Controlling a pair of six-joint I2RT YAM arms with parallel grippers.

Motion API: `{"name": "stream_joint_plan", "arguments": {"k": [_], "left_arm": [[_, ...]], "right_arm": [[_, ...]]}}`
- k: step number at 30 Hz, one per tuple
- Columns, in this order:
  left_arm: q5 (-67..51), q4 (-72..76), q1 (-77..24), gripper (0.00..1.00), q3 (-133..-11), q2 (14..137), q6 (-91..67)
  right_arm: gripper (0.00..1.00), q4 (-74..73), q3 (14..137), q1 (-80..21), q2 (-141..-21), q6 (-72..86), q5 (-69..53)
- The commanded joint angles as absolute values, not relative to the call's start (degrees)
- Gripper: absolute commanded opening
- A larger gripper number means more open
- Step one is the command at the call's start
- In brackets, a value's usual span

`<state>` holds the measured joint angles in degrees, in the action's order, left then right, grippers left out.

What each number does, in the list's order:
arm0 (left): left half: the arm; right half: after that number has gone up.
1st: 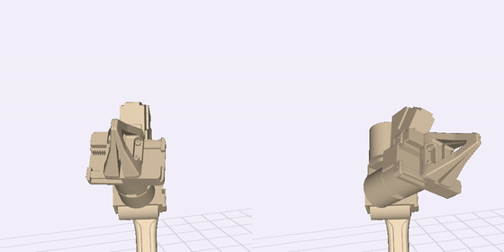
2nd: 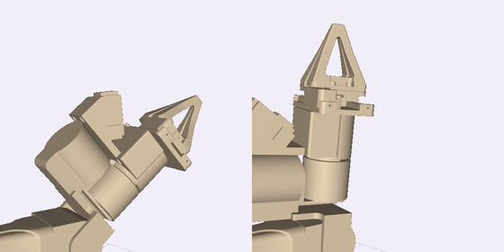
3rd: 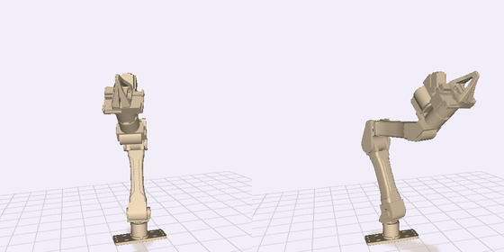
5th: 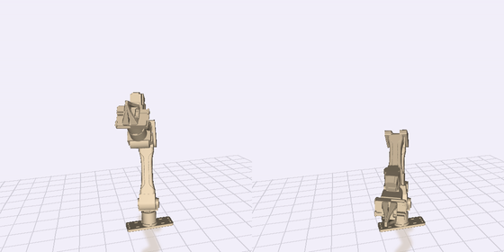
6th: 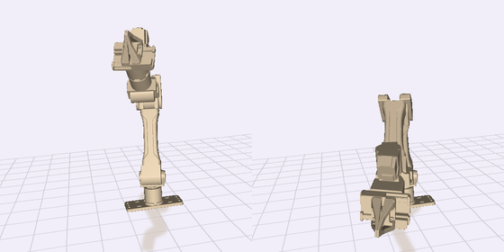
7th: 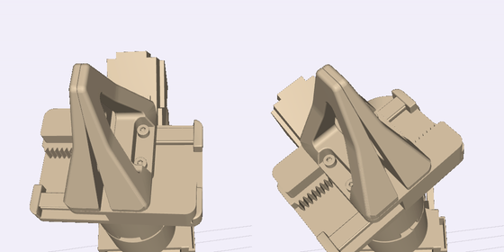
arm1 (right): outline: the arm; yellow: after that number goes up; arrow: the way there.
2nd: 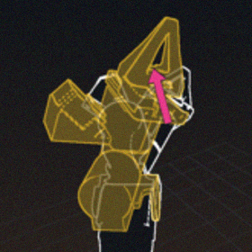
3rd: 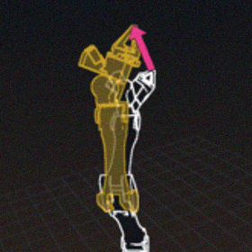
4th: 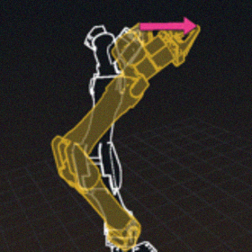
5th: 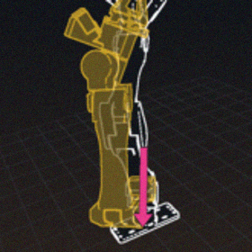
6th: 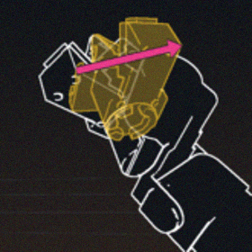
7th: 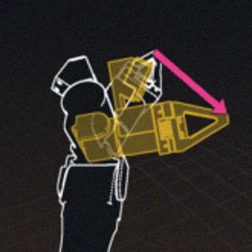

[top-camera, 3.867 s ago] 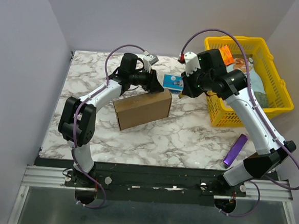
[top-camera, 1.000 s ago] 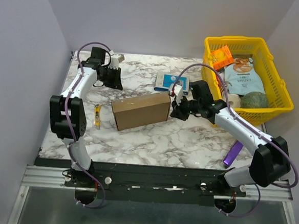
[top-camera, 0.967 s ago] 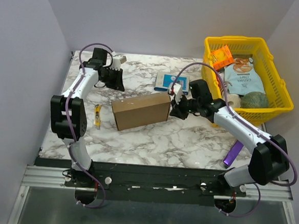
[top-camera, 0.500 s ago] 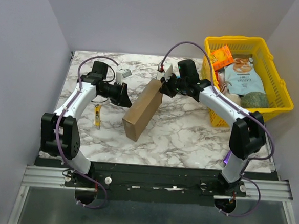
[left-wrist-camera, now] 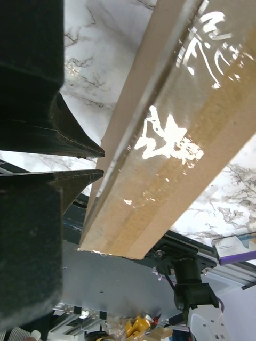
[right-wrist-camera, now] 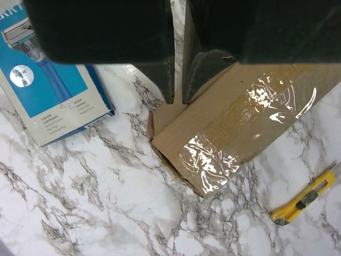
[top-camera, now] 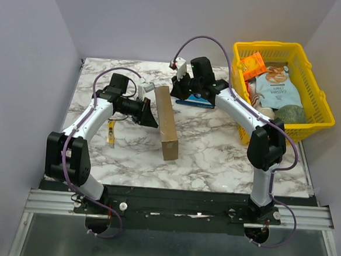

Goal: Unpack the express box

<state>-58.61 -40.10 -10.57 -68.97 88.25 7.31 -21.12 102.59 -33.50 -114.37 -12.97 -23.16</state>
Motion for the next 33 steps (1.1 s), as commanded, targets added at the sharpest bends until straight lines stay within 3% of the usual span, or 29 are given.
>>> {"name": "stream_joint_plan", "arguments": {"k": [1, 5, 6, 7, 10, 16, 22, 33], "left_arm": [[-62.22, -37.54, -11.87, 0.24, -71.54, 89.65, 5.28], [-61.09, -40.94, -11.60, 0.25, -72.33, 89.82, 8.06], [-60.56, -42.70, -11.34, 0.26, -73.29, 89.30, 9.83], [-59.77, -45.24, -10.47, 0.27, -73.47, 88.95, 10.89], [-56.87, -46.49, -8.01, 0.32, -72.34, 87.46, 12.74], [-42.82, -33.36, -3.17, 0.39, -67.86, 85.61, 0.21], [-41.74, -22.52, -3.60, 0.40, -66.71, 86.57, -10.62], [-39.56, -14.33, -11.25, 0.40, -63.55, 86.57, -17.14]], "right_arm": [[0.17, -23.64, 103.19, -35.42, -115.31, -11.43, -24.09], [0.20, -24.17, 103.36, -35.42, -113.83, -10.81, -14.62], [0.25, -24.26, 103.53, -35.42, -113.21, -10.29, -11.63], [0.40, -24.43, 104.41, -35.33, -111.55, -10.20, -7.08], [0.56, -29.42, 110.44, -35.42, -110.04, -9.15, -4.31], [0.73, -45.00, 117.87, -37.34, -109.52, -2.20, -14.39], [0.80, -49.04, 115.23, -42.00, -110.39, -1.67, -16.79], [0.85, -51.41, 116.63, -47.02, -112.76, -0.18, -7.13]]}}
